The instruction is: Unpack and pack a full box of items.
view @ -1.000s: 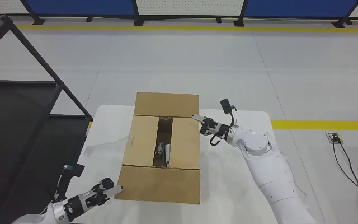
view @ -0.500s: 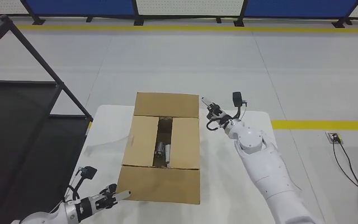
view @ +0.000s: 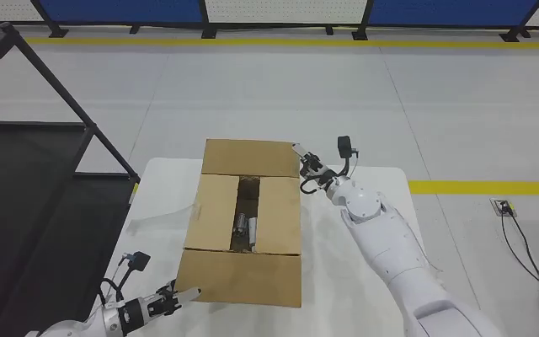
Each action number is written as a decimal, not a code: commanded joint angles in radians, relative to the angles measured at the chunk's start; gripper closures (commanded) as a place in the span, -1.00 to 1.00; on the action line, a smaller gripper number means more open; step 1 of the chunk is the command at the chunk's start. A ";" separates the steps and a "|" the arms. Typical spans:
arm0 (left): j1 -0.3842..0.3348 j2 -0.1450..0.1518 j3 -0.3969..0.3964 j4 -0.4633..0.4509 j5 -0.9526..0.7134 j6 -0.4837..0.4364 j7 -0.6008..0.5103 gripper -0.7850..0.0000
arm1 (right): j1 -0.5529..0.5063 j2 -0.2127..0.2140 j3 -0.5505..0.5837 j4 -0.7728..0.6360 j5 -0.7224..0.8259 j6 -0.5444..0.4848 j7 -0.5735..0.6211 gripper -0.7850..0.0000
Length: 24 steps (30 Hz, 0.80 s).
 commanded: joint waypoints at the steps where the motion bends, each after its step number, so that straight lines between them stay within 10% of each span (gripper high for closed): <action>1: 0.001 0.002 -0.005 -0.004 -0.013 -0.001 0.006 -1.00 | 0.013 -0.005 -0.003 0.025 0.004 -0.016 0.000 -1.00; 24: -0.009 0.013 -0.006 -0.089 -0.037 0.006 0.164 -1.00 | 0.036 0.018 0.055 0.035 0.080 -0.195 0.157 -1.00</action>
